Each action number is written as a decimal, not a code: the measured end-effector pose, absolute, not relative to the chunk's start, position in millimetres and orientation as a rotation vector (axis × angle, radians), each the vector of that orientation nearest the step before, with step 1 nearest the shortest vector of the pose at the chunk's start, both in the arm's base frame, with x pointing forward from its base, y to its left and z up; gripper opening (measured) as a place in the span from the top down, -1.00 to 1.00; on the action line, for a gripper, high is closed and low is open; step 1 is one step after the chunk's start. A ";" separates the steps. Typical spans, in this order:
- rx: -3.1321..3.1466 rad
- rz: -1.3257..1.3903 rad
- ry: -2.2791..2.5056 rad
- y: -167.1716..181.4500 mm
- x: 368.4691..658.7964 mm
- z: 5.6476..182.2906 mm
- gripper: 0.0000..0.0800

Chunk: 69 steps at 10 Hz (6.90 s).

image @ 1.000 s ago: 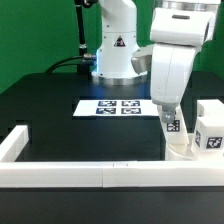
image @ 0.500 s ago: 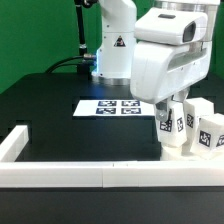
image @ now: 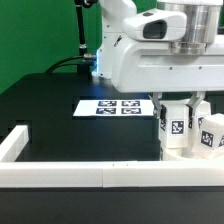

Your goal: Assemble stool

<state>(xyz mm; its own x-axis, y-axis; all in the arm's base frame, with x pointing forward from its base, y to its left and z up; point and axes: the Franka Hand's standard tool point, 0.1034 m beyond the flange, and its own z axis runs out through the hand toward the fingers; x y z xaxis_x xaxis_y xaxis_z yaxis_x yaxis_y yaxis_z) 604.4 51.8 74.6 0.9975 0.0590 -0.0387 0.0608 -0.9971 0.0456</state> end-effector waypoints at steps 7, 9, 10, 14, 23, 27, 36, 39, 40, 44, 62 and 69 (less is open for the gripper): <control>3.036 -0.080 -0.838 59.6 602.9 74.2 0.16; 2.979 -0.079 -1.031 60.2 603.3 74.1 0.16; 2.934 -0.055 -1.193 57.9 605.8 73.0 0.16; 2.598 -0.003 -1.989 62.0 612.4 71.9 0.16; 1.685 -0.093 -2.885 61.3 616.2 73.3 0.16; 1.418 -0.086 -3.078 63.8 616.8 70.6 0.16; 2.329 -0.097 -2.521 78.6 622.9 123.6 -0.62; 2.550 -0.051 -2.297 77.5 622.1 120.9 -0.62; 2.660 -0.029 -2.164 77.7 621.7 120.8 -0.62; 3.151 0.066 -1.257 69.9 611.9 113.8 -0.62; 3.205 0.045 0.093 57.0 596.9 73.2 -0.62; 3.181 0.030 -0.423 52.6 597.3 73.4 0.16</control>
Offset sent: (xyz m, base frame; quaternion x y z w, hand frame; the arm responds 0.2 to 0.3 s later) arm 0.0000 0.0000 0.0000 0.0000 0.0000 0.1938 0.9810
